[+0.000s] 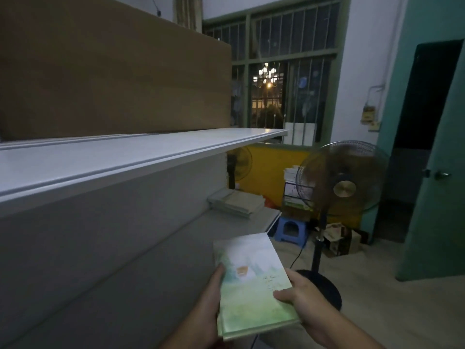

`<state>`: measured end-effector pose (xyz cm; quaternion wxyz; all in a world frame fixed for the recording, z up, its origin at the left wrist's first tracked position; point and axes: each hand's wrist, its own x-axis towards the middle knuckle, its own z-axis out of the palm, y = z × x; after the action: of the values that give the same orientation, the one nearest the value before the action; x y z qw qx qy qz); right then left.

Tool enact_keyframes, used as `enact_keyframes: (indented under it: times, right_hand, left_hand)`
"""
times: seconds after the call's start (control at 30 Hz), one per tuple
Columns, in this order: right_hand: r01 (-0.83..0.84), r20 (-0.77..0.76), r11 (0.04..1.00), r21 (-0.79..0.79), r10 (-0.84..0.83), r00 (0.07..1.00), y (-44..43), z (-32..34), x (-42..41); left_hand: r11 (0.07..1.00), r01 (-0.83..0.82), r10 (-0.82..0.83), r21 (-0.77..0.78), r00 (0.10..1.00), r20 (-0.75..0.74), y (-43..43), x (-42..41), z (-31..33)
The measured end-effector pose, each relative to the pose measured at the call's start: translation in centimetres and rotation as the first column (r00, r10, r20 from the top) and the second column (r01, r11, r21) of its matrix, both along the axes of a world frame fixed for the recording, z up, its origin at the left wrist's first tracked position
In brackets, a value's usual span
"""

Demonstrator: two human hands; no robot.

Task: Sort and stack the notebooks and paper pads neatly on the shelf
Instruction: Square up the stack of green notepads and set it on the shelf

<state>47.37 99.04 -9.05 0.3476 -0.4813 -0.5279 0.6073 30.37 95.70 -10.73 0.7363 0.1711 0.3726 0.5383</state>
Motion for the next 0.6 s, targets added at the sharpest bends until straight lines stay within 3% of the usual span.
enact_keyframes:
  times: [0.23, 0.4, 0.6]
  right_hand:
    - [-0.116, 0.022, 0.992, 0.053, 0.115, 0.993, 12.2, 1.0, 3.4]
    - [-0.160, 0.084, 0.984, 0.074, 0.153, 0.985, 19.2, 1.0, 2.9]
    - [-0.295, 0.271, 0.951, 0.090, 0.262, 0.926, 27.1, 1.9, -0.6]
  left_hand:
    - [0.983, -0.186, 0.180, -0.001, 0.953, -0.246, 11.1, 3.2, 0.8]
    - [0.928, -0.362, 0.372, 0.085, 0.902, -0.217, 16.1, 4.2, 0.3]
    - [0.860, -0.496, 0.511, 0.123, 0.835, -0.204, 22.1, 1.5, -0.7]
